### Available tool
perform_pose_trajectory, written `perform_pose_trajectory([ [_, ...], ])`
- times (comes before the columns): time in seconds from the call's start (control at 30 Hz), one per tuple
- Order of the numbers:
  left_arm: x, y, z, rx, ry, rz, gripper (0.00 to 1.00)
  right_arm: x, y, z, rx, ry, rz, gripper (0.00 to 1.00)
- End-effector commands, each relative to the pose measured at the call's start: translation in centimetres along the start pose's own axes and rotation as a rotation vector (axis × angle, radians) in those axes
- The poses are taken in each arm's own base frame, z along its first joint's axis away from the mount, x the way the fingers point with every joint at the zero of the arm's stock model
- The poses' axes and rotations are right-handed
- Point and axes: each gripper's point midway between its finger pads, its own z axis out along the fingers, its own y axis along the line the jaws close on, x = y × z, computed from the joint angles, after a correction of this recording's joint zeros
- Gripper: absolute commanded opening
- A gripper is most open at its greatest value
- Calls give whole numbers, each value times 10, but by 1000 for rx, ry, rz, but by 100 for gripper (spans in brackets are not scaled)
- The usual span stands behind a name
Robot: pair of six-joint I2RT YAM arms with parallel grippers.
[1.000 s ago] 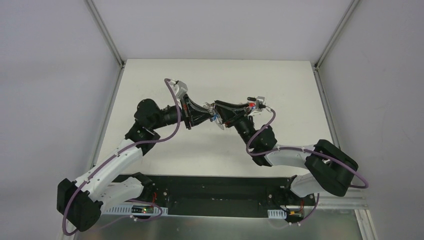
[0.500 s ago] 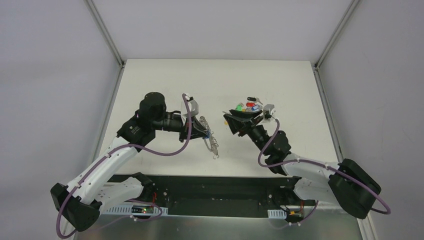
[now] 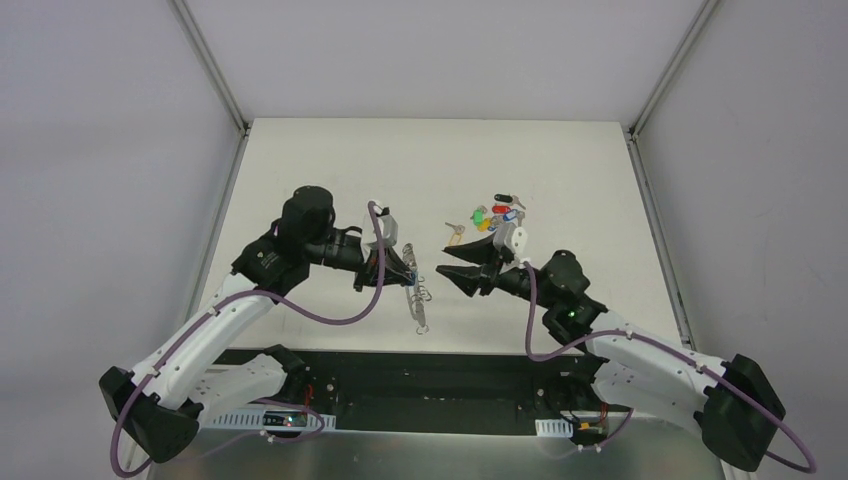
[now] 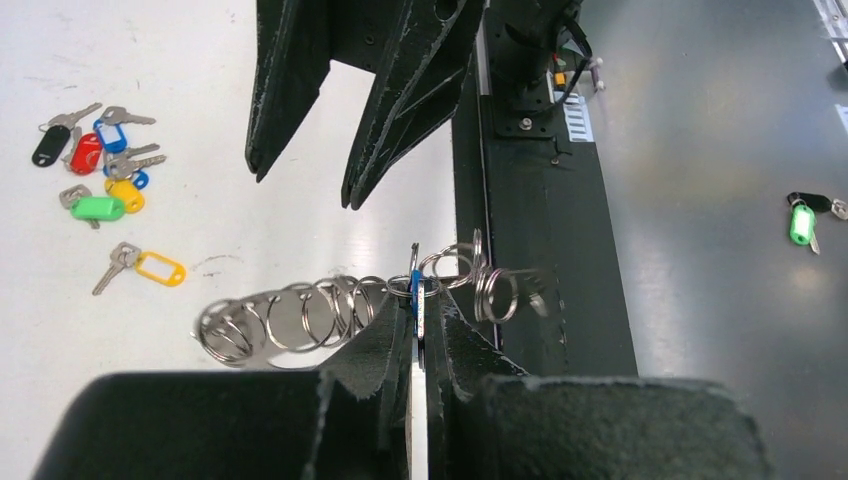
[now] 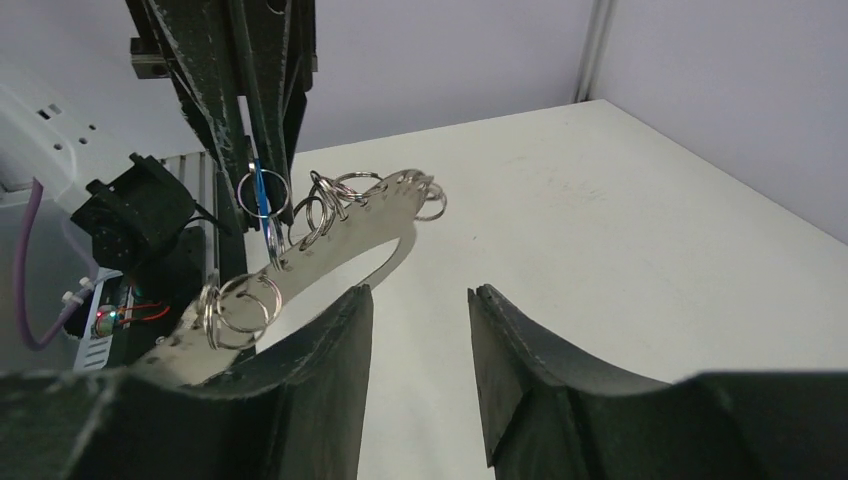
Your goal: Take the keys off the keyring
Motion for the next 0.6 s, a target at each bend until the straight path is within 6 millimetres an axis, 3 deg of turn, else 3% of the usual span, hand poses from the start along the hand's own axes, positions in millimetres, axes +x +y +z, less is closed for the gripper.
perform_pose_trajectory([
  [0.0,-23,-15,-2,69,-49,131,0,-25,17,4,-122,-5,-96,45],
  [0.2,-19,-14,1,62,-22,177,0,-36,30,9,-207,-7,-93,43],
  [0.57,-10,-4,4,9,48,229,0,-39,54,3,-339,24,-45,41],
])
